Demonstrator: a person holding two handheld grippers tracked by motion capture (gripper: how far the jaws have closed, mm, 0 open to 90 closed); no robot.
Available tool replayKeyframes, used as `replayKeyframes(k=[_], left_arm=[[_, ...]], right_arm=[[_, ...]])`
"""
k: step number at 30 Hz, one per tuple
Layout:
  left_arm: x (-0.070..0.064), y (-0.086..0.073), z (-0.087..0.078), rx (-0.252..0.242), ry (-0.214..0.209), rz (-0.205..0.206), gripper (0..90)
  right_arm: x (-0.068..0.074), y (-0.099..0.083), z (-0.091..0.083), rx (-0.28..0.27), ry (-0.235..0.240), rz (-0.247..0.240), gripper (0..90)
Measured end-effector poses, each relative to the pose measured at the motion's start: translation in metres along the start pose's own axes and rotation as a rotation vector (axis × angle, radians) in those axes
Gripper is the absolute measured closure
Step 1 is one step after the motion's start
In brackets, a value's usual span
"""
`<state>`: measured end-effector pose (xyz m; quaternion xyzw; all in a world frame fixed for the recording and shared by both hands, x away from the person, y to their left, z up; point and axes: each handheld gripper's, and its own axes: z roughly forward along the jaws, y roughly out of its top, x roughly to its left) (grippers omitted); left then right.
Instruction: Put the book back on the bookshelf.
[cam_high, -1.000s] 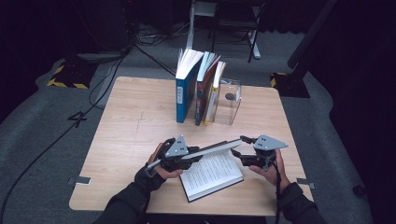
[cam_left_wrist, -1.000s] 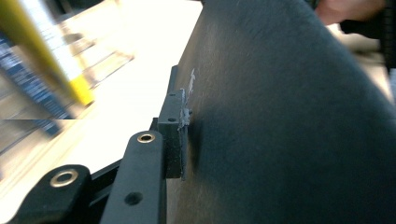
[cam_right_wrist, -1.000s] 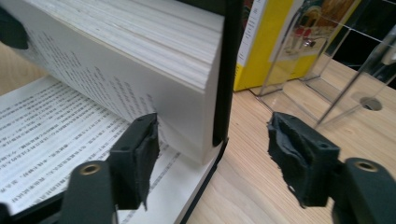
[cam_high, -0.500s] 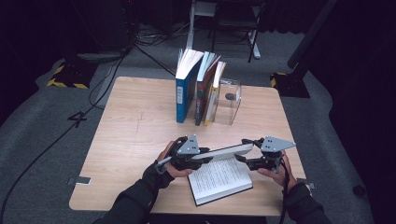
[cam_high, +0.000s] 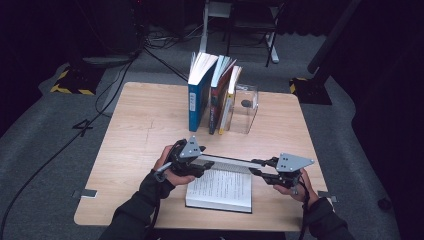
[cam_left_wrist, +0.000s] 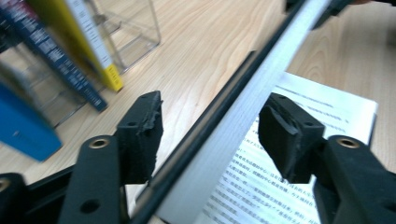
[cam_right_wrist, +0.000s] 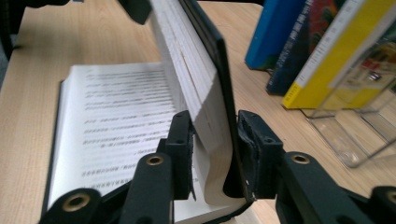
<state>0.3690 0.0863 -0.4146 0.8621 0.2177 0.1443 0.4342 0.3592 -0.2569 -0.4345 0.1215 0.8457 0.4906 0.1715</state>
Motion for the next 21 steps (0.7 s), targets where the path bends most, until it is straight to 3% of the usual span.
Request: replayKeyframes(k=[6,8,11,15,18,21], left_arm=[[0.007,-0.002,-0.005,0.023,0.016,0.025,33.3],[0.009,-0.002,-0.005,0.027,0.017,0.037,32.7],[0.009,-0.003,-0.005,0.036,0.031,0.024,28.2],[-0.004,0.002,-0.012,0.038,0.081,0.067,24.6],[-0.009,0.007,-0.016,0.022,0.071,0.07,23.7],[-0.021,0.015,-0.022,-0.026,0.057,0.09,22.9]], right_arm=[[0.014,0.005,0.007,-0.007,0.01,-0.025,70.0],[0.014,0.006,0.008,-0.013,0.011,-0.021,69.6],[0.015,0.006,0.009,-0.017,-0.008,0.0,69.5],[0.017,0.006,0.011,-0.019,-0.024,0.016,68.6],[0.018,0.006,0.012,-0.015,-0.025,0.013,68.1],[0.019,0.006,0.013,-0.01,-0.016,0.007,67.0]])
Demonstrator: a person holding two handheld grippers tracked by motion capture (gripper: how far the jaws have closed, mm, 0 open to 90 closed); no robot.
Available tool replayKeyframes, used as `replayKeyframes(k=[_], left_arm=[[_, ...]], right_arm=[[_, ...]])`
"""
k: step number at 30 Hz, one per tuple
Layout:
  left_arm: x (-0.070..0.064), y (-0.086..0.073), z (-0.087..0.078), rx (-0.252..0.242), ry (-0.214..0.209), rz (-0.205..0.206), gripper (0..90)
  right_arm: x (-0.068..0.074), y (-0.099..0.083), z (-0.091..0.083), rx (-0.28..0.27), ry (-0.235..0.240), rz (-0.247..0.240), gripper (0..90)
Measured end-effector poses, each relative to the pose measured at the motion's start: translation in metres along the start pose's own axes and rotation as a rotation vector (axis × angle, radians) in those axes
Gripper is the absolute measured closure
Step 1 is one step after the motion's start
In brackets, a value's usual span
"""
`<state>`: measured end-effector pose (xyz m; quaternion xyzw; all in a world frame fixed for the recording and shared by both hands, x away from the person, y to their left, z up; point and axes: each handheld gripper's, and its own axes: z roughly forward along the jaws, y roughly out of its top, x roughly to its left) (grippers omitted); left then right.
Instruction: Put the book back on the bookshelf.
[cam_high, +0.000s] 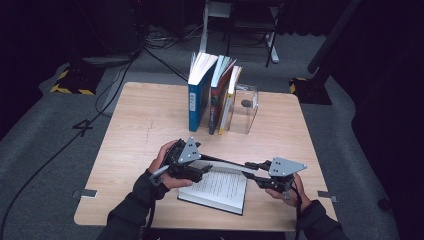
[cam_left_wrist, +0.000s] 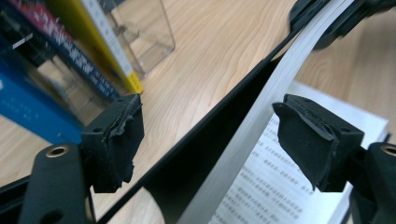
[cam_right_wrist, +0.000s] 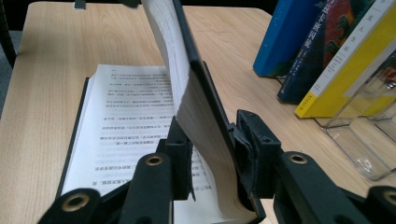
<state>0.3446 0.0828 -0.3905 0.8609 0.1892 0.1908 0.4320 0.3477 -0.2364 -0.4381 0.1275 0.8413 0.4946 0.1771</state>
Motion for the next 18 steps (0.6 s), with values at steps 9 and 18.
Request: replayKeyframes(k=[9,18], left_arm=[[-0.026,0.014,0.012,-0.014,-0.057,0.066,19.9],[-0.038,0.012,0.03,0.055,-0.06,0.094,18.5]], right_arm=[[0.004,0.0,0.002,0.015,0.013,-0.016,64.7],[0.007,0.001,0.003,0.032,0.027,-0.033,62.2]])
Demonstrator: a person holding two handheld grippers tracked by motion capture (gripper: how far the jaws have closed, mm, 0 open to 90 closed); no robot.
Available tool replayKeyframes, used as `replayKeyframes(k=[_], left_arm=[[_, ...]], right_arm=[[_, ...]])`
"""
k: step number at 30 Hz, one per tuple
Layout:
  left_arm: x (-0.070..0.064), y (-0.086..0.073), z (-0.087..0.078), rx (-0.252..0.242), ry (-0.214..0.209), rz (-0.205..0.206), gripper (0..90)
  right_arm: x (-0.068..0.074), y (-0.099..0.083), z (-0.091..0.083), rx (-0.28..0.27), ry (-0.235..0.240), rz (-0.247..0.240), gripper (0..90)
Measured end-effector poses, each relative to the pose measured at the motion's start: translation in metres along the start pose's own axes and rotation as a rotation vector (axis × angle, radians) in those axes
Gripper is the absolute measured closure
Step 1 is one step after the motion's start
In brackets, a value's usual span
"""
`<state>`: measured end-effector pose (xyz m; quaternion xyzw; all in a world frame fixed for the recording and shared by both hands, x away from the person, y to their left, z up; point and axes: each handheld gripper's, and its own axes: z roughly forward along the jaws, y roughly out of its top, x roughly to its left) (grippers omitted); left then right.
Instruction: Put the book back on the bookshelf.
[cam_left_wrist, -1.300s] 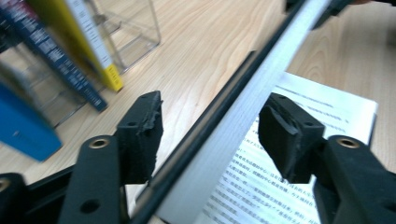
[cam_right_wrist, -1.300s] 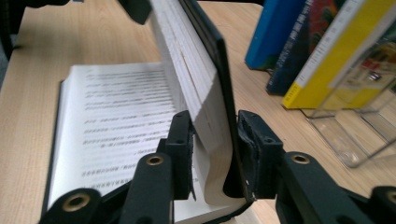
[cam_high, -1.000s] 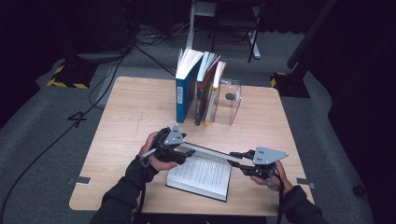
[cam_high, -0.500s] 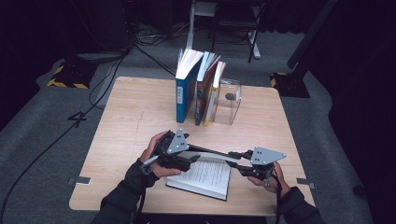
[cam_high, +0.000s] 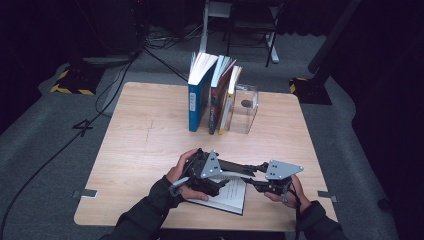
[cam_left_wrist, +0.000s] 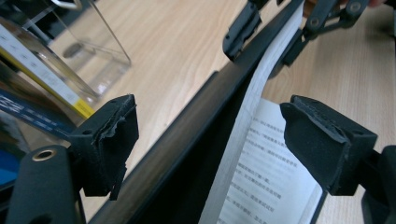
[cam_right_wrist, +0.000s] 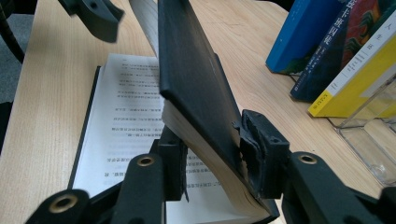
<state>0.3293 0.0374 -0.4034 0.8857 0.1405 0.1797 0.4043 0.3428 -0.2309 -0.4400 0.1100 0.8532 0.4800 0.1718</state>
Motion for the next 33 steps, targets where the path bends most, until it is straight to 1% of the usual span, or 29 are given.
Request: replayKeyframes(k=[1,2,3,4,5,7,9,12,13,14,15,16,17,19,21,22,25,27,28,29,30,33], left_arm=[[-0.0006,-0.0008,0.0013,0.011,0.003,-0.003,18.5],[-0.0006,-0.0008,0.0013,0.011,0.003,-0.003,18.6],[-0.0006,-0.0023,0.0049,0.037,0.011,-0.001,18.8],[-0.0005,-0.0034,0.0068,0.045,0.008,0.0,19.4],[-0.0012,-0.0039,0.0074,0.044,0.022,0.007,20.9],[-0.0016,-0.0039,0.0075,0.046,0.026,0.008,22.7],[-0.0012,-0.0052,0.007,0.036,0.053,0.002,28.1],[-0.0006,-0.0056,0.0068,0.043,0.055,0.012,32.7],[-0.0008,-0.0065,0.0063,0.053,0.053,0.023,35.4],[-0.0008,-0.0065,0.0063,0.053,0.053,0.023,39.8],[-0.0004,-0.0071,0.0059,0.058,0.046,0.025,39.8],[0.0006,-0.0075,0.0054,0.066,0.034,0.031,43.6],[0.0003,-0.0078,0.0051,0.07,0.035,0.041,46.2],[-0.0003,-0.0081,0.0047,0.073,0.039,0.058,48.9],[0.0,-0.008,0.0042,0.074,0.031,0.069,52.3],[0.0005,-0.0081,0.0039,0.074,0.029,0.068,53.2],[0.0012,-0.0092,0.004,0.07,0.021,0.063,52.0],[0.0011,-0.0094,0.0051,0.068,0.027,0.046,48.0],[0.0011,-0.0094,0.0051,0.068,0.027,0.046,44.6],[0.0009,-0.0095,0.0059,0.066,0.027,0.041,44.6],[0.0008,-0.0095,0.0067,0.074,0.031,0.047,42.1],[0.0012,-0.01,0.0072,0.075,0.038,0.051,42.6]], right_arm=[[0.0,0.0001,0.0002,0.001,0.001,0.0,62.0],[0.0,0.0001,0.0003,0.001,0.002,0.001,61.7],[0.0,0.0,0.0005,0.001,0.004,0.002,61.5],[-0.0001,0.0,0.0006,0.002,0.006,0.002,61.2],[0.0,0.0,0.0008,0.004,0.007,-0.001,60.9],[0.0,0.0001,0.0009,0.004,0.006,0.001,60.7],[0.0,0.0001,0.0013,0.003,0.004,0.007,60.5],[0.0004,0.0003,0.0016,0.006,0.0,0.008,60.5],[0.0006,0.0005,0.002,0.008,-0.005,0.01,60.7],[0.0006,0.0005,0.002,0.008,-0.005,0.01,60.7],[0.0008,0.0006,0.0022,0.007,-0.008,0.015,60.7],[0.0007,0.0006,0.0024,0.009,-0.011,0.013,60.5],[0.001,0.0007,0.003,0.011,-0.017,0.01,60.4],[0.0018,0.001,0.0035,0.015,-0.022,0.002,60.5],[0.0024,0.0017,0.0037,0.018,-0.023,-0.004,60.6],[0.0026,0.0018,0.0038,0.018,-0.023,-0.005,60.6],[0.0027,0.0023,0.0038,0.017,-0.026,-0.005,60.9],[0.0028,0.0024,0.0039,0.016,-0.021,-0.003,60.7],[0.0028,0.0024,0.0039,0.016,-0.021,-0.003,60.7],[0.0027,0.0026,0.0038,0.018,-0.022,-0.007,60.5],[0.0029,0.0028,0.0043,0.021,-0.02,-0.005,60.1],[0.0033,0.0032,0.0049,0.023,-0.025,-0.006,60.2]])
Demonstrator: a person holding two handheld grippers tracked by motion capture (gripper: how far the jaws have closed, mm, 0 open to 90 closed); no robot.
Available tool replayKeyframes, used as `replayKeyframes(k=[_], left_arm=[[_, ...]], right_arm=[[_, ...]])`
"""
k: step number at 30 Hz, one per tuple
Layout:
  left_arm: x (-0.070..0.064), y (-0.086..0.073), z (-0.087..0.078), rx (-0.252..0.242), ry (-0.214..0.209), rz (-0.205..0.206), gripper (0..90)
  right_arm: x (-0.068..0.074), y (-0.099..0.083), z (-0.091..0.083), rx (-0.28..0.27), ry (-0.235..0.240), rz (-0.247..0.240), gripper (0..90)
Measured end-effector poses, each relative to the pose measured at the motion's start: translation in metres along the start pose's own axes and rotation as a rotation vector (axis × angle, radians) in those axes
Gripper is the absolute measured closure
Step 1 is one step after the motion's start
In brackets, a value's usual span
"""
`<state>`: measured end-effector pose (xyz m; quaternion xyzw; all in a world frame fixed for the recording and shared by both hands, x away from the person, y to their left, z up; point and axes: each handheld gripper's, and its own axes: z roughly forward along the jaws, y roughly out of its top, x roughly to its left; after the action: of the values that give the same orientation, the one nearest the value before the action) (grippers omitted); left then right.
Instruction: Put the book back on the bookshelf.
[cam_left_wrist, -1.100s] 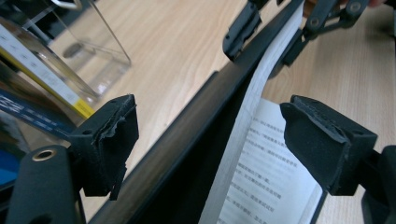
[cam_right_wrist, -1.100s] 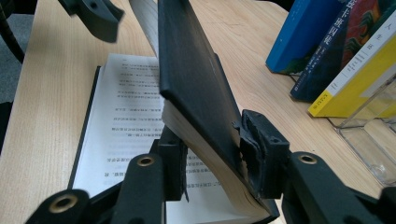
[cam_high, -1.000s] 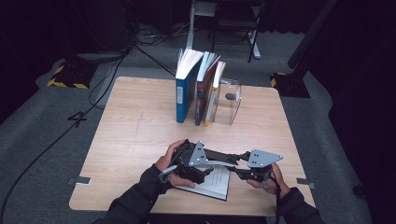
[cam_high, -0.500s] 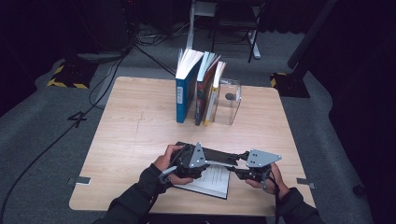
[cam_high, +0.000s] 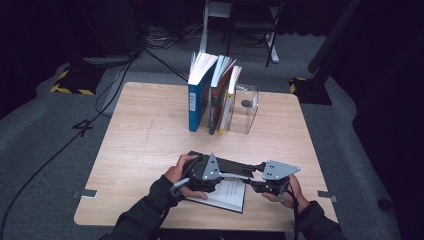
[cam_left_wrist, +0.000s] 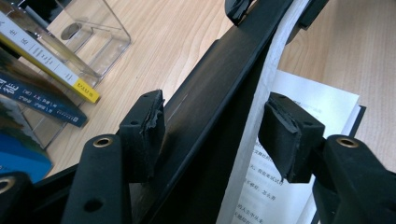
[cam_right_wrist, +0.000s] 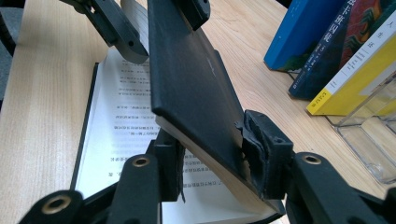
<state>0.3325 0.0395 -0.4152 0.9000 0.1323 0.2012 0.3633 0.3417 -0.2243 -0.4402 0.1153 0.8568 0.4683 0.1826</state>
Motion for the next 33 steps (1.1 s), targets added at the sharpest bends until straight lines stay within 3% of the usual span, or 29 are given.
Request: replayKeyframes(k=[7,15,20,24,30,33], left_arm=[[0.003,-0.002,-0.001,-0.027,0.017,0.004,54.9],[0.007,-0.01,-0.002,-0.089,-0.007,-0.028,56.5],[0.018,-0.022,-0.008,-0.153,-0.035,-0.1,56.3],[0.029,-0.032,-0.015,-0.213,-0.05,-0.168,56.0],[0.042,-0.05,-0.025,-0.304,-0.076,-0.252,55.8],[0.045,-0.057,-0.029,-0.336,-0.087,-0.29,55.7]], right_arm=[[-0.001,0.0,0.001,-0.013,-0.02,0.019,60.1],[-0.009,-0.003,-0.002,-0.026,-0.029,0.068,40.2],[-0.02,-0.008,-0.014,-0.04,-0.029,0.097,36.8],[-0.03,-0.013,-0.023,-0.041,-0.071,0.126,36.8],[-0.04,-0.024,-0.021,0.005,-0.117,0.181,36.5],[-0.04,-0.028,-0.013,0.059,-0.132,0.166,36.6]])
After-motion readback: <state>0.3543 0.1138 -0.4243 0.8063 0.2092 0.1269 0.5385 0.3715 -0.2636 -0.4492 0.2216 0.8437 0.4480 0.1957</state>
